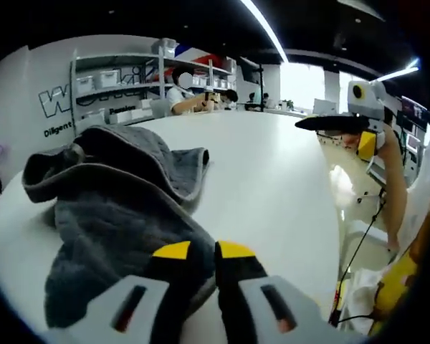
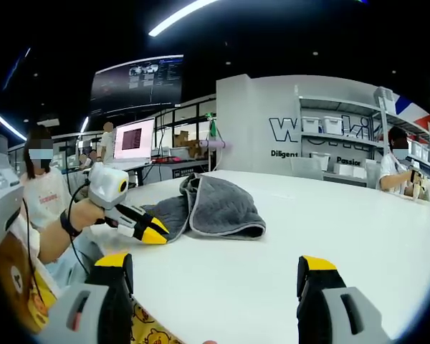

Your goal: Fold the towel on the table until its edges align and the towel forms a compact rectangular stack.

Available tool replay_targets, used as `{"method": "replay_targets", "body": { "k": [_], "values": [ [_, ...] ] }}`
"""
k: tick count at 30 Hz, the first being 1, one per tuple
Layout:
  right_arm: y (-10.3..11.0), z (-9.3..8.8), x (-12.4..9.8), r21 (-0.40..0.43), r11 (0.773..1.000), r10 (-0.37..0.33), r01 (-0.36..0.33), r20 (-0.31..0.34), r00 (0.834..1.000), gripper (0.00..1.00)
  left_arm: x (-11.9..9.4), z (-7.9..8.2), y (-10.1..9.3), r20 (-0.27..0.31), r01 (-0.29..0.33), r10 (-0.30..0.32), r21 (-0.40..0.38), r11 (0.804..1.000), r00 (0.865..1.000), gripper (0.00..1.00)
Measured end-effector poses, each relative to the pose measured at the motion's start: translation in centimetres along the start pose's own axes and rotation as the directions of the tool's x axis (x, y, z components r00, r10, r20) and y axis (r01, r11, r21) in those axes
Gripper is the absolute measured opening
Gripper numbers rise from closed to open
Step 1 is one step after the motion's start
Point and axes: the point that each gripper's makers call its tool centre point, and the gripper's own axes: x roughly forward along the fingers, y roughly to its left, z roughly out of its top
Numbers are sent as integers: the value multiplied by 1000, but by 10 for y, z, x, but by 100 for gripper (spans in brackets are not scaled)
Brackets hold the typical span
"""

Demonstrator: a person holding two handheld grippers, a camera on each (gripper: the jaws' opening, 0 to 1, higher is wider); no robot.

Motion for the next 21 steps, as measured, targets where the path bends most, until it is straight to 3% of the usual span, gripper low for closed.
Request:
{"method": "replay_targets", "body": {
  "k": [14,21],
  "values": [
    [1,-1,-2,-2,1000,4,-4,0,1000,99,-6,2,4,-23,-10,10,-26,1000,1000,4],
    [2,-2,-1,0,1000,6,-6,-1,1000,99,-29,30,14,59,-34,36,-29,999,998,3]
  ]
}}
